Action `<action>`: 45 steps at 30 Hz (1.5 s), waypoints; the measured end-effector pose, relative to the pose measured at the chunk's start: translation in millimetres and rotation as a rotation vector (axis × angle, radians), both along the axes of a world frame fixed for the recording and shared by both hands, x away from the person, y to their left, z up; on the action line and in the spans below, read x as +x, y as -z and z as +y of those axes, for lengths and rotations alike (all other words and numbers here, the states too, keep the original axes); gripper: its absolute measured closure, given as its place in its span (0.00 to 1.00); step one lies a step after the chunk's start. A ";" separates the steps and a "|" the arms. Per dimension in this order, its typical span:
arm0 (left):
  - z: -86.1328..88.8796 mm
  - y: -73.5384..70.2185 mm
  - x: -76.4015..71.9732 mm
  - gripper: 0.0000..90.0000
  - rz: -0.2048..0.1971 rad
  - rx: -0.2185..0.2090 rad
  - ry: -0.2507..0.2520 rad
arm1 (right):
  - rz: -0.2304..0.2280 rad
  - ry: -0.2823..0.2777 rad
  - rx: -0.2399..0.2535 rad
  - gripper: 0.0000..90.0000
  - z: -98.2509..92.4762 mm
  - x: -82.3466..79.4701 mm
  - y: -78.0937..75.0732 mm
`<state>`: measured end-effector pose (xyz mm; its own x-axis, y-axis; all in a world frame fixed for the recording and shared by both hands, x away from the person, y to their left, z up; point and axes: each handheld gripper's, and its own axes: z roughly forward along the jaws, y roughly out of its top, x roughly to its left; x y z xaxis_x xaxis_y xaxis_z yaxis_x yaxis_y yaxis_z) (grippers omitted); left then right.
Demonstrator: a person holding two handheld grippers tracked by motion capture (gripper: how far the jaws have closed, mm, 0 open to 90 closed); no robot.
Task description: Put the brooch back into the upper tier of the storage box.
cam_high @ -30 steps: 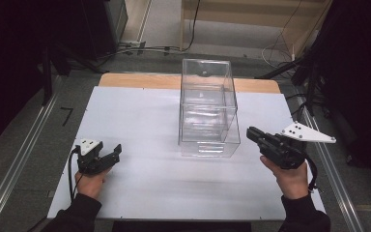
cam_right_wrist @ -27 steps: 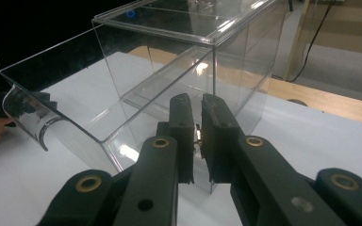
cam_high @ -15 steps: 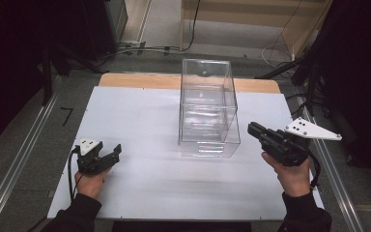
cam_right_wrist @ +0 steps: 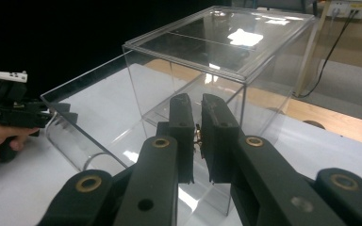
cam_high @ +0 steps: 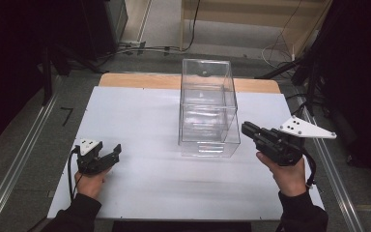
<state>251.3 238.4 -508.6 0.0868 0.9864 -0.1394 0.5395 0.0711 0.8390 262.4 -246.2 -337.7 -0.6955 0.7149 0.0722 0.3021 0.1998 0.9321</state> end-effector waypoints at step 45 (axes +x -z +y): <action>0.5 -0.1 -0.1 0.33 0.000 -0.003 0.002 | 0.042 -0.016 0.037 0.66 -8.2 4.2 12.0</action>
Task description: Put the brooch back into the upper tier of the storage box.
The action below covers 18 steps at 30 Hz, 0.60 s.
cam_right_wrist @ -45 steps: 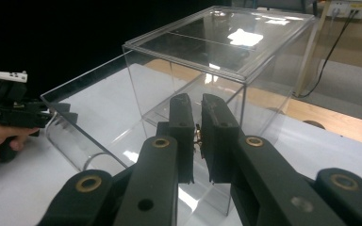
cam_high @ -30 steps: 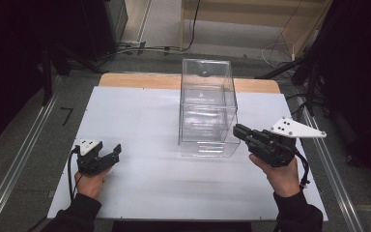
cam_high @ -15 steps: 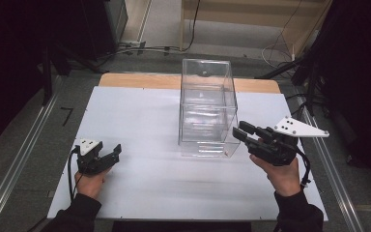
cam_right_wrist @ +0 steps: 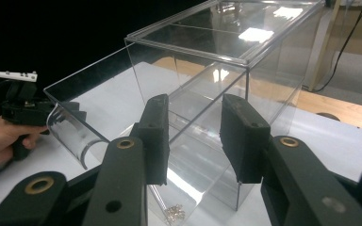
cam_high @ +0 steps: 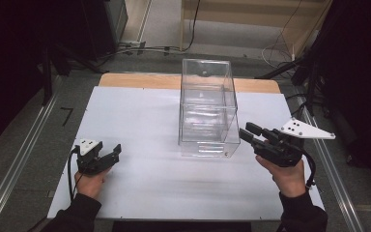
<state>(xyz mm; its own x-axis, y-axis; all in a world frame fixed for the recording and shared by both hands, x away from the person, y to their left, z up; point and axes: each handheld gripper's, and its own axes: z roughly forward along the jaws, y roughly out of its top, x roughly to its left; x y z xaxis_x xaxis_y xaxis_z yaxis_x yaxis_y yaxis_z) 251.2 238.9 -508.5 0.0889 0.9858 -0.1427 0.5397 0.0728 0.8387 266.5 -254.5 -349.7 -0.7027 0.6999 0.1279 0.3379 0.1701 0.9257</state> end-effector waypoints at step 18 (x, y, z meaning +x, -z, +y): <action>0.2 -0.1 -0.4 0.33 -0.003 -0.001 -0.003 | 0.005 0.046 -0.045 0.60 -6.7 3.3 13.2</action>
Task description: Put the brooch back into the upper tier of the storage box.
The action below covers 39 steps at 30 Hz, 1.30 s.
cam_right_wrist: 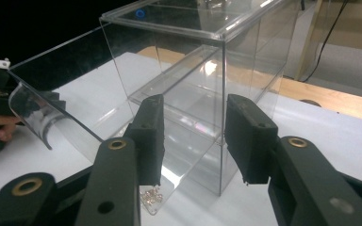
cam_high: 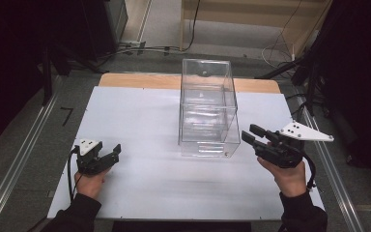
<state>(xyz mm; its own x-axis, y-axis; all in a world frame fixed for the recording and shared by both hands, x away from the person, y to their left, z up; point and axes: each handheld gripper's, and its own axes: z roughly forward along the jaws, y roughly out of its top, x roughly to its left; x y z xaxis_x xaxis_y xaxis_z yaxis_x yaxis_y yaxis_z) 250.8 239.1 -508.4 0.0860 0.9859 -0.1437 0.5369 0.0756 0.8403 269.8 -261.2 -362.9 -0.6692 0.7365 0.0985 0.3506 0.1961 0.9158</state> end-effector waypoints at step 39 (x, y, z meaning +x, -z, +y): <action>0.3 -0.5 -0.5 0.33 0.001 0.001 0.003 | 0.040 0.096 -0.098 0.38 -13.9 6.7 40.8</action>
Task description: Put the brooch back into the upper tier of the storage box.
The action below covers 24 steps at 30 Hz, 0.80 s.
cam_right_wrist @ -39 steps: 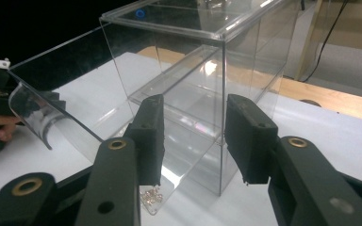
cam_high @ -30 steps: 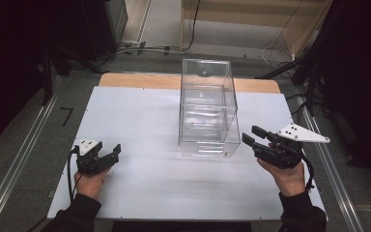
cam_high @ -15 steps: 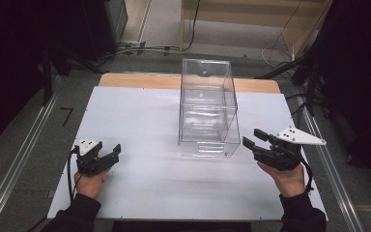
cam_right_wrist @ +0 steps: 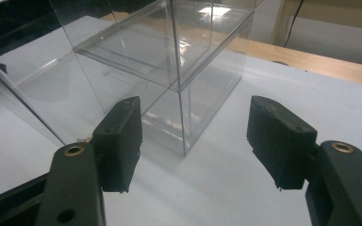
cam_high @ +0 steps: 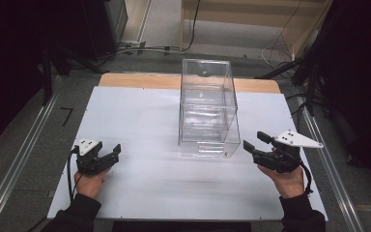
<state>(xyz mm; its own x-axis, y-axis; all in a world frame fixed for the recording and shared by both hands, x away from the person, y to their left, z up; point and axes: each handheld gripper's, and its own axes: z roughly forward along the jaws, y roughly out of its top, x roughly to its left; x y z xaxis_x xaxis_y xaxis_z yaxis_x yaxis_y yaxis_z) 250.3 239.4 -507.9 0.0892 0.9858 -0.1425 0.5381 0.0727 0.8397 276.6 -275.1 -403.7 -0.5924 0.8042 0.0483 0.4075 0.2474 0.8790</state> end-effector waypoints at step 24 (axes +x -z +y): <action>-0.2 0.1 0.0 0.33 -0.001 -0.001 0.000 | 0.028 0.075 -0.041 0.30 -13.7 0.2 22.4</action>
<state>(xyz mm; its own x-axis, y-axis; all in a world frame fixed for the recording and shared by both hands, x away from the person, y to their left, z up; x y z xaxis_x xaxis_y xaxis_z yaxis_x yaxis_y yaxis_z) 250.2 239.2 -507.9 0.0897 0.9857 -0.1430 0.5372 0.0730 0.8403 276.8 -288.7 -426.0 -0.5294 0.8478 0.0304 0.4509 0.2509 0.8566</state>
